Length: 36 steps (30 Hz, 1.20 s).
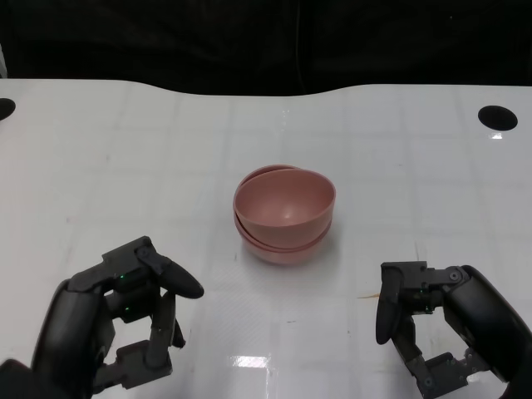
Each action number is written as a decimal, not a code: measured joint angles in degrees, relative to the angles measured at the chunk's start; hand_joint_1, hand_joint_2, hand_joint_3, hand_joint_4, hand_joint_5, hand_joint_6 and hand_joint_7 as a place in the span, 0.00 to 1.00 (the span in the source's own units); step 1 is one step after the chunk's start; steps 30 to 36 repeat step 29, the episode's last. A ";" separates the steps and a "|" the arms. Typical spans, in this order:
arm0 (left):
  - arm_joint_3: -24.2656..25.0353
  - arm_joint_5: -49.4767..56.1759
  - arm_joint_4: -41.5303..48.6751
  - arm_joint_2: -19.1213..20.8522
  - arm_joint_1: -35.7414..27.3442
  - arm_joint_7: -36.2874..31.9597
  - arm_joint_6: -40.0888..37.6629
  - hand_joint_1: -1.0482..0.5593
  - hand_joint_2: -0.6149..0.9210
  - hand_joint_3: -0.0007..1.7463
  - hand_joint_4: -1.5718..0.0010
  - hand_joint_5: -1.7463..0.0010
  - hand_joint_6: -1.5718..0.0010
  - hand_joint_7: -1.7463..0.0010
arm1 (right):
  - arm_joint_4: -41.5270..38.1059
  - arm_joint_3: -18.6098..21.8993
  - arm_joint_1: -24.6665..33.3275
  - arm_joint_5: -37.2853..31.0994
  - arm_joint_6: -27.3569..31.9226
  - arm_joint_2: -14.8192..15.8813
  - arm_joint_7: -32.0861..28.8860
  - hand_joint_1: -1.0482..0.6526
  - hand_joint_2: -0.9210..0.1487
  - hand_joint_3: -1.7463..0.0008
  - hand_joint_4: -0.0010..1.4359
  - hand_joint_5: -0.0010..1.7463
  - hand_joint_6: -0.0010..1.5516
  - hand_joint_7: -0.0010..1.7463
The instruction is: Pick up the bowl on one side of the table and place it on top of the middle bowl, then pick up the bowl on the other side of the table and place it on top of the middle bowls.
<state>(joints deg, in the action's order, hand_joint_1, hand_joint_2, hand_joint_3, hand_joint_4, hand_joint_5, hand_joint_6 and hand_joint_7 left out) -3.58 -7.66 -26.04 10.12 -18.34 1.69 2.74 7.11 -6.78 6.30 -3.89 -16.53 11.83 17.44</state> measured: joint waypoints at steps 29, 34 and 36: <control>4.73 -5.28 3.29 0.45 4.13 10.64 -8.05 0.63 0.60 0.90 0.39 0.01 0.42 0.15 | -1.17 0.14 -1.45 0.95 0.16 0.11 1.92 0.61 0.63 0.13 0.61 0.96 0.55 0.75; 4.73 -5.28 3.29 0.45 4.13 10.64 -8.05 0.63 0.60 0.90 0.39 0.01 0.42 0.15 | -1.17 0.14 -1.45 0.95 0.16 0.11 1.92 0.61 0.63 0.13 0.61 0.96 0.55 0.75; 4.73 -5.28 3.29 0.45 4.13 10.64 -8.05 0.63 0.60 0.90 0.39 0.01 0.42 0.15 | -1.17 0.14 -1.45 0.95 0.16 0.11 1.92 0.61 0.63 0.13 0.61 0.96 0.55 0.75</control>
